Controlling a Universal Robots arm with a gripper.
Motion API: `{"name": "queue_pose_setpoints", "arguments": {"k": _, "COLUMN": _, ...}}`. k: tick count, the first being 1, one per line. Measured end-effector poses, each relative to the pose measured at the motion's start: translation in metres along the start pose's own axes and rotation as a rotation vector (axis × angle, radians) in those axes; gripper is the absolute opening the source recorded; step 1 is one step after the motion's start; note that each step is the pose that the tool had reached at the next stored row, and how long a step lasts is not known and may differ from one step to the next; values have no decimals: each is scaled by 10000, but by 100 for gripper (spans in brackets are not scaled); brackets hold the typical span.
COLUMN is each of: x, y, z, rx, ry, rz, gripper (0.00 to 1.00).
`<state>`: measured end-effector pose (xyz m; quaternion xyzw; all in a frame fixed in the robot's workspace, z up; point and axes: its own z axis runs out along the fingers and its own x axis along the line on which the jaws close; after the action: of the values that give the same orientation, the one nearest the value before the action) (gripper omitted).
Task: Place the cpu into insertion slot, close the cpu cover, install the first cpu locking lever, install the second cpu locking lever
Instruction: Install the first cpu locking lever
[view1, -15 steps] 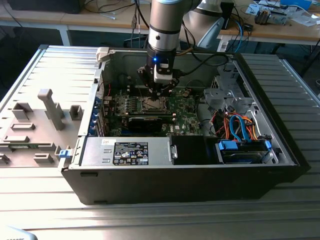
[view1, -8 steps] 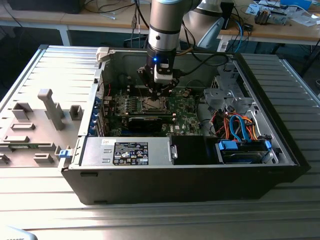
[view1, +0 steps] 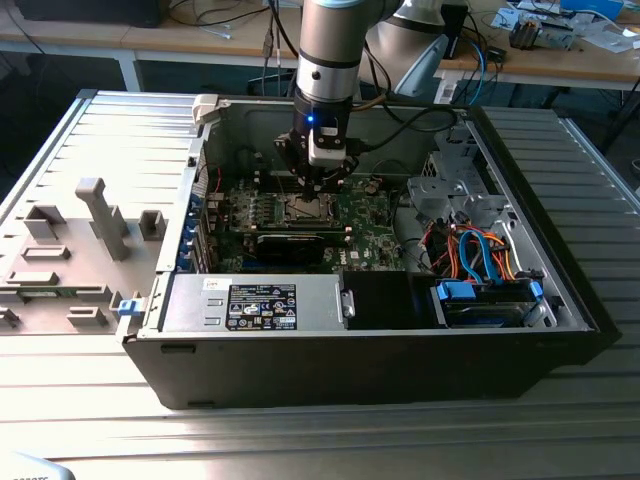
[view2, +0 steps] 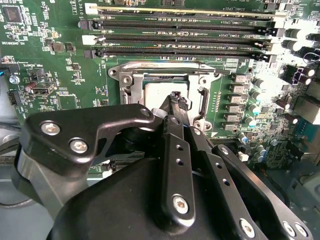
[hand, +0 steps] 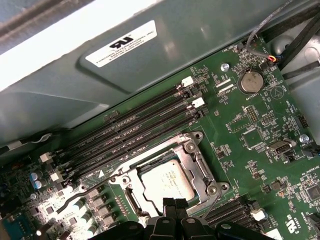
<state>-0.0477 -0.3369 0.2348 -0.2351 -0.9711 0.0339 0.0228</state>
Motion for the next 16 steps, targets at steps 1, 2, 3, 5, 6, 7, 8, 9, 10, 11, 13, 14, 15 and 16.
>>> {"name": "queue_pose_setpoints", "arguments": {"k": 1, "x": 0, "y": 0, "z": 0, "rx": 0, "ry": 0, "rz": -6, "gripper": 11}}
{"name": "queue_pose_setpoints", "arguments": {"k": 2, "x": 0, "y": 0, "z": 0, "rx": 0, "ry": -1, "rz": -11, "gripper": 11}}
{"name": "queue_pose_setpoints", "arguments": {"k": 3, "x": 0, "y": 0, "z": 0, "rx": 1, "ry": -1, "rz": -16, "gripper": 11}}
{"name": "queue_pose_setpoints", "arguments": {"k": 5, "x": 0, "y": 0, "z": 0, "rx": 1, "ry": -3, "rz": -32, "gripper": 11}}
{"name": "queue_pose_setpoints", "arguments": {"k": 6, "x": 0, "y": 0, "z": 0, "rx": 1, "ry": -3, "rz": -40, "gripper": 11}}
{"name": "queue_pose_setpoints", "arguments": {"k": 7, "x": 0, "y": 0, "z": 0, "rx": 1, "ry": -3, "rz": -45, "gripper": 11}}
{"name": "queue_pose_setpoints", "arguments": {"k": 8, "x": 0, "y": 0, "z": 0, "rx": 2, "ry": -3, "rz": -50, "gripper": 11}}
{"name": "queue_pose_setpoints", "arguments": {"k": 9, "x": 0, "y": 0, "z": 0, "rx": 2, "ry": -4, "rz": -58, "gripper": 11}}
{"name": "queue_pose_setpoints", "arguments": {"k": 10, "x": 0, "y": 0, "z": 0, "rx": 2, "ry": -4, "rz": -62, "gripper": 11}}
{"name": "queue_pose_setpoints", "arguments": {"k": 11, "x": 0, "y": 0, "z": 0, "rx": 2, "ry": -5, "rz": -70, "gripper": 11}}
{"name": "queue_pose_setpoints", "arguments": {"k": 13, "x": 0, "y": 0, "z": 0, "rx": 2, "ry": -7, "rz": -88, "gripper": 11}}
{"name": "queue_pose_setpoints", "arguments": {"k": 14, "x": 0, "y": 0, "z": 0, "rx": 2, "ry": -7, "rz": -93, "gripper": 11}}
{"name": "queue_pose_setpoints", "arguments": {"k": 15, "x": 0, "y": 0, "z": 0, "rx": 3, "ry": -8, "rz": -97, "gripper": 11}}
{"name": "queue_pose_setpoints", "arguments": {"k": 16, "x": 0, "y": 0, "z": 0, "rx": 3, "ry": -8, "rz": -102, "gripper": 11}}
